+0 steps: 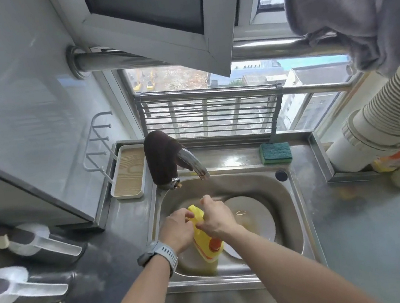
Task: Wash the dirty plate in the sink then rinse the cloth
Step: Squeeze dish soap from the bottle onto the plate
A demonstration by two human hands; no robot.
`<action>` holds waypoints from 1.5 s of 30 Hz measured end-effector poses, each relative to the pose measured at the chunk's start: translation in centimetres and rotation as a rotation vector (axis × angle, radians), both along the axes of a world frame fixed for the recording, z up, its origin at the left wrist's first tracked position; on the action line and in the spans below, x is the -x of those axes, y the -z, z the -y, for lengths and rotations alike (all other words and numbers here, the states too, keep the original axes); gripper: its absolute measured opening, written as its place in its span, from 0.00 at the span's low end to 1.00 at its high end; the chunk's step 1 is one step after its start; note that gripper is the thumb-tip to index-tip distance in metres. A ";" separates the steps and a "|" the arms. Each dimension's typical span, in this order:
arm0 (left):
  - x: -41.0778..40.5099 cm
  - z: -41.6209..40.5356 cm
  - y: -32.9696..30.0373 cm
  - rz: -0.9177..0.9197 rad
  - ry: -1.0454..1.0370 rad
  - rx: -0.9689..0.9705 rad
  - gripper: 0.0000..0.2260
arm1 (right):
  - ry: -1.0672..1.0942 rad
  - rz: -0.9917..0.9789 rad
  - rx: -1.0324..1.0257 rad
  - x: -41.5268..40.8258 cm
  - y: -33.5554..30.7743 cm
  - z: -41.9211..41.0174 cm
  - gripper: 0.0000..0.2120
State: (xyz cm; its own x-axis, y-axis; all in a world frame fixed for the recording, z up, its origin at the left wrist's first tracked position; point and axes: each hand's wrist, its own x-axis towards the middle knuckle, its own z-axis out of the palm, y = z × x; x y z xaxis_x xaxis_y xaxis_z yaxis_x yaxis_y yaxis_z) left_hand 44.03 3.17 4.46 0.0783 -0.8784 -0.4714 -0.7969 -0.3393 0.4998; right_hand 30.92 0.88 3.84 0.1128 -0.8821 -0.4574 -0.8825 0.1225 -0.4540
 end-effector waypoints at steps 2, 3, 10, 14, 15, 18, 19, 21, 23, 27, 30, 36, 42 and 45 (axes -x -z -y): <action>0.2 -0.2 0.3 -0.013 -0.027 -0.006 0.15 | 0.018 0.001 -0.067 0.4 0.6 0.4 0.24; 0.4 -0.3 0.5 -0.024 -0.036 -0.005 0.16 | 0.019 0.012 -0.095 0.6 0.7 0.4 0.24; 2.7 -0.2 -1.0 -0.209 -0.127 0.073 0.07 | 0.165 0.370 -0.132 4.6 -2.5 -1.0 0.28; 3.5 0.2 -2.2 -0.234 -0.086 0.074 0.05 | 0.397 0.565 -0.020 11.4 -7.6 -2.4 0.21; 3.6 0.4 -2.6 -0.219 -0.066 0.079 0.06 | 0.486 0.616 -0.008 13.6 -9.0 -2.9 0.19; 3.5 1.1 -4.1 -0.220 -0.056 0.069 0.06 | 0.771 0.691 0.063 21.3 -12.9 -4.0 0.16; 3.5 1.3 -4.4 -0.225 -0.058 0.060 0.05 | 0.873 0.691 0.094 24.0 -14.0 -4.4 0.14; 3.1 1.6 -5.0 -0.199 -0.060 0.073 0.05 | 1.062 0.696 0.141 29.1 -14.9 -4.7 0.11; 3.2 1.7 -5.5 -0.174 -0.062 0.087 0.05 | 1.190 0.687 0.180 33.6 -15.0 -4.9 0.09; 3.2 1.1 -6.1 -0.188 -0.100 0.095 0.05 | 1.275 0.586 0.225 39.0 -14.0 -4.0 0.09; 2.7 0.5 -6.5 -0.161 -0.099 0.093 0.04 | 1.358 0.563 0.261 40.4 -14.4 -2.6 0.03; 1.5 -1.1 -7.3 -0.117 -0.113 0.051 0.04 | 1.461 0.640 0.190 41.9 -14.4 -1.0 0.12; 1.6 -1.6 -6.9 -0.111 -0.118 0.034 0.05 | 1.403 0.651 0.225 42.4 -14.3 -1.0 0.12; 1.7 -1.5 -6.5 -0.099 -0.118 0.030 0.05 | 1.397 0.640 0.251 42.5 -14.9 -1.5 0.21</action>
